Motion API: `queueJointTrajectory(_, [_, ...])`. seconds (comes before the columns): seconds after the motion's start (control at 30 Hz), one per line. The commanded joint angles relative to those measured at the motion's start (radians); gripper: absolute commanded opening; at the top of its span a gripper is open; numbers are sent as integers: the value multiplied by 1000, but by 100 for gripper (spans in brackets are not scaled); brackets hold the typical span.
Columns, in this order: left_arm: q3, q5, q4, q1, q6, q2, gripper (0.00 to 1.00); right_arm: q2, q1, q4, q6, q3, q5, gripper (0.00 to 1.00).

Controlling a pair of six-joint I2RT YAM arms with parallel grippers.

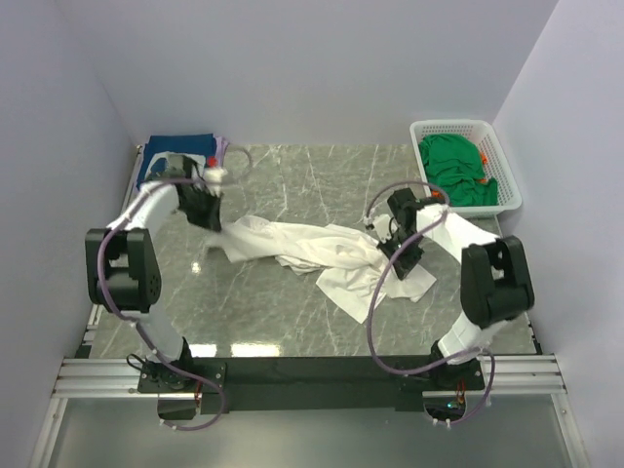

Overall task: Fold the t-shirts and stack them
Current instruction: Flatten the tshirt out

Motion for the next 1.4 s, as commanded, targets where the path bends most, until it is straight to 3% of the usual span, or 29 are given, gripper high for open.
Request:
queueJointTrajectory(0.0, [207, 170, -76, 110, -70, 41, 1, 69, -6, 62, 22, 193, 46, 0])
queueJointTrajectory(0.27, [687, 249, -66, 228, -200, 117, 1, 193, -10, 3, 36, 724, 45, 0])
queueJointTrajectory(0.33, [752, 246, -26, 245, -235, 102, 1, 210, -10, -7, 39, 879, 46, 0])
queueJointTrajectory(0.5, [835, 315, 72, 337, -292, -62, 0, 143, -9, -30, 10, 1009, -38, 0])
queueJointTrajectory(0.57, [777, 330, 54, 339, -204, -174, 0, 61, -9, -54, -24, 963, -102, 0])
queueJointTrajectory(0.67, [601, 402, -29, 336, -63, -349, 0, -99, -9, -31, -99, 755, -130, 0])
queueJointTrajectory(0.8, [384, 441, -260, 247, 161, -516, 1, -239, -10, -36, -217, 421, -100, 0])
queueJointTrajectory(0.9, [173, 376, -348, 78, 238, -655, 1, -305, -23, -34, -333, 236, -55, 0])
queueJointTrajectory(0.93, [86, 353, -366, -24, 251, -706, 1, -317, -30, -43, -356, 196, -49, 0])
queueJointTrajectory(1.03, [-30, 335, -394, -170, 216, -757, 1, -331, -46, -59, -441, 73, -26, 0])
queueJointTrajectory(1.13, [-141, 272, -399, -423, 208, -762, 1, -287, -43, -115, -493, 21, -35, 0])
queueJointTrajectory(1.2, [-153, 215, -380, -499, 208, -735, 17, -221, -49, -161, -484, 60, -53, 13])
queueJointTrajectory(1.23, [-145, 198, -365, -514, 197, -692, 33, -199, -61, -201, -476, 88, -101, 36])
queueJointTrajectory(1.27, [-132, 174, -350, -513, 158, -670, 37, -170, -81, -218, -469, 157, -132, 46])
queueJointTrajectory(1.3, [-118, 161, -289, -505, 141, -646, 39, -156, -123, -234, -455, 194, -171, 69])
queueJointTrajectory(1.33, [-90, 167, -255, -455, 137, -597, 43, -126, -150, -241, -438, 227, -216, 79])
queueJointTrajectory(1.37, [-80, 192, -203, -419, 128, -571, 45, -106, -168, -231, -411, 282, -222, 81])
